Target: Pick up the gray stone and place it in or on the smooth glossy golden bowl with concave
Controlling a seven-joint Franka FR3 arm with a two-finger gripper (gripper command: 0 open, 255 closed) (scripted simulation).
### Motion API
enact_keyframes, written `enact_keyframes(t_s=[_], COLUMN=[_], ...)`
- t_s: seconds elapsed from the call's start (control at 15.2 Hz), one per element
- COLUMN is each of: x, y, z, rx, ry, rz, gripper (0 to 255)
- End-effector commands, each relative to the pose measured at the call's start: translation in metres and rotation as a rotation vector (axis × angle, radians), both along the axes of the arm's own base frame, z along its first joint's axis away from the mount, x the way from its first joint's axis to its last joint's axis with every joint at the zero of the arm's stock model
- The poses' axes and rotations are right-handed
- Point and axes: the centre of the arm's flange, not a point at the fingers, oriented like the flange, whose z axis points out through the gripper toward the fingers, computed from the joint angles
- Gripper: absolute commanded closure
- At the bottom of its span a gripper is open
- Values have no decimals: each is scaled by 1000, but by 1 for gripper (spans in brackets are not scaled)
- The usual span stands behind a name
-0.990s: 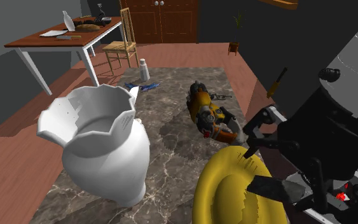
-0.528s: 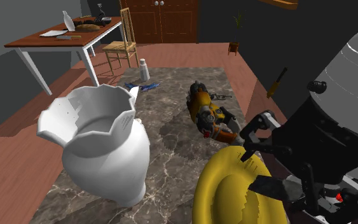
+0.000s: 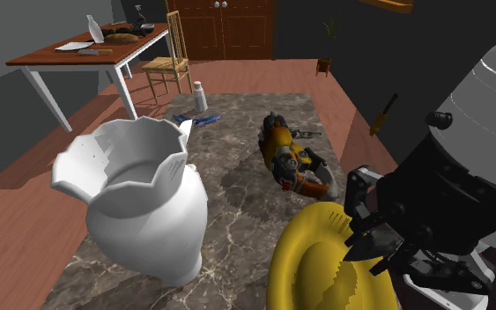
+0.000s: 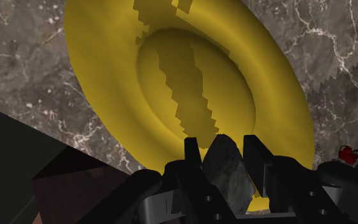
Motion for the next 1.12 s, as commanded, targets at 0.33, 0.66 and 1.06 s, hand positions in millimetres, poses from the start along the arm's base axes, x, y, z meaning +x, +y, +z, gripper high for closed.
enact_keyframes(t_s=[0.33,0.66,1.06], x=[0,0,0], y=[0,0,0], z=[5,31,63], rx=[0,0,0], ry=[0,0,0], rz=[0,0,0], gripper=[255,255,255])
